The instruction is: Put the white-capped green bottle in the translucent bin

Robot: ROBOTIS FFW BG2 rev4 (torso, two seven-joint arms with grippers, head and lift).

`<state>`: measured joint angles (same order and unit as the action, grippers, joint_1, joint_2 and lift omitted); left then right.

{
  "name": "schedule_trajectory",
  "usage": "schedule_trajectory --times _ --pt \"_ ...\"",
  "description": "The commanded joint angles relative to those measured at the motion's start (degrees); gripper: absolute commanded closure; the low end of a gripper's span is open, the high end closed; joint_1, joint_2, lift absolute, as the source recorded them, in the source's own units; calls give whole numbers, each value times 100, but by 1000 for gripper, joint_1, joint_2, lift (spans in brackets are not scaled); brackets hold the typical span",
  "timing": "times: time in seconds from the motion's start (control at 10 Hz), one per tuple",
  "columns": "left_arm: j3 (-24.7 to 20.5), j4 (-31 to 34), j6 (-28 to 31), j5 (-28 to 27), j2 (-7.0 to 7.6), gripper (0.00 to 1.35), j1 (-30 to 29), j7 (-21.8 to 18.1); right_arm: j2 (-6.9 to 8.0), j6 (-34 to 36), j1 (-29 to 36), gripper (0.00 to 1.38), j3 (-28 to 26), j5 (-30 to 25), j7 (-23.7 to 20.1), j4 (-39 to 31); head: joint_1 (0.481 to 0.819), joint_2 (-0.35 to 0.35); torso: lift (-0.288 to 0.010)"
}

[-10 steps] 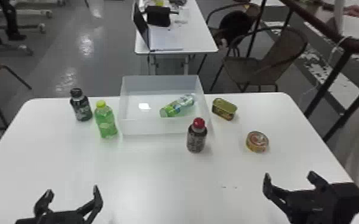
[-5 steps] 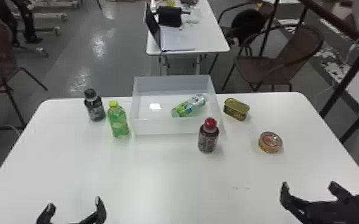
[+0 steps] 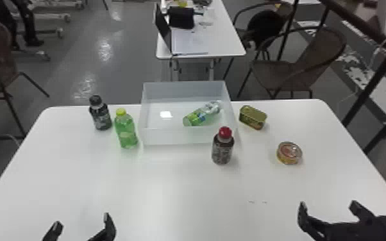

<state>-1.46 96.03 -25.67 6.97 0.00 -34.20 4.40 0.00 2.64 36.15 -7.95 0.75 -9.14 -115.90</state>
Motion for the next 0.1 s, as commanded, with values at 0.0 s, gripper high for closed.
schedule_trajectory --times 0.0 --pt "76 -32 9 59 -15 90 27 8 5 -1 -20 51 4 13 0 15 695 5 -69"
